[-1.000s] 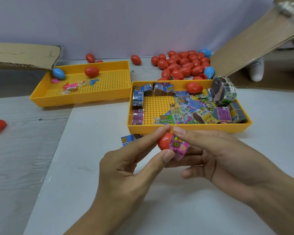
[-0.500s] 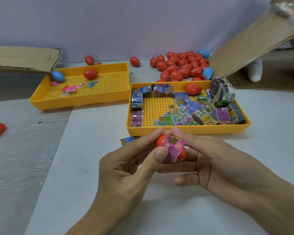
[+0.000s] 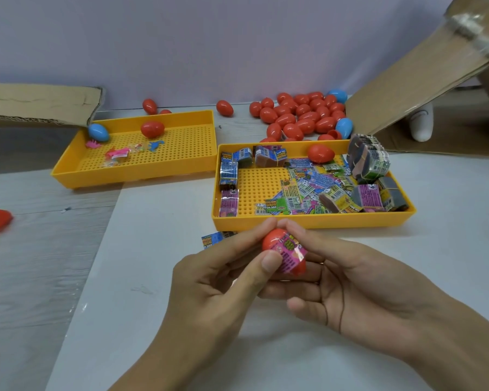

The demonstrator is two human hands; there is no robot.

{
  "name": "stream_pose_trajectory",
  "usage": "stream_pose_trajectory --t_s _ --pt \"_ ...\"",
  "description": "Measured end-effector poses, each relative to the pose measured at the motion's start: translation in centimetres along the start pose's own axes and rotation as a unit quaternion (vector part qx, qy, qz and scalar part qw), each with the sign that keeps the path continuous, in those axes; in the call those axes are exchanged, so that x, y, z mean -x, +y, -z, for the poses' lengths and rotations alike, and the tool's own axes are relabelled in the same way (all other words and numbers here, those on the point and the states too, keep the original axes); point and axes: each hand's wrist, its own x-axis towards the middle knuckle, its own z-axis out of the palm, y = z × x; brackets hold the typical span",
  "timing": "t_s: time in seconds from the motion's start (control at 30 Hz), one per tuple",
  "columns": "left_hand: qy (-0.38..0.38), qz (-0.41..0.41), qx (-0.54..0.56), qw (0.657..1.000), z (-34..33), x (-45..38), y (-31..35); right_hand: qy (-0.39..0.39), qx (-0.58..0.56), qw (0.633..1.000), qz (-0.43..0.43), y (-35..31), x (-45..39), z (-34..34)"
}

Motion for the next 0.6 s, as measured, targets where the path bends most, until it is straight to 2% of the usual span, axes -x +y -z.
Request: stream_pose_trajectory --t_s 0.1,0.27,0.37,0.47,0.53,0.57,0.6 --pt "-0.005 0.001 -0.006 1.000 0.01 -0.05 -0.10 0.002 0.005 1.000 0.006 0.04 -0.04 0.06" --pt "0.018 -0.002 0.028 0.999 -0.23 -0.18 0.26 0.033 0.075 0.996 0.045 0.23 0.14 -0.10" --pt "0.039 -0.010 0.039 0.998 -0.10 -0.45 0.26 0.057 0.160 0.976 0.132 0.13 0.31 -0.08" --pt "0.035 -0.007 0.047 0.998 0.13 -0.37 -0.02 0.091 0.225 0.941 0.237 0.43 0.29 0.06" --pt "0.040 0.000 0.041 0.998 -0.08 -0.57 -0.04 0.131 0.277 0.899 0.314 0.46 0.22 -0.03" --pt "0.046 0.010 0.041 0.998 -0.28 -0.66 -0.13 0.175 0.336 0.847 0.373 0.28 0.21 0.05" --pt "0.055 0.019 0.041 0.997 -0.23 -0.59 -0.55 0.217 0.418 0.765 0.440 -0.07 0.33 0.46"
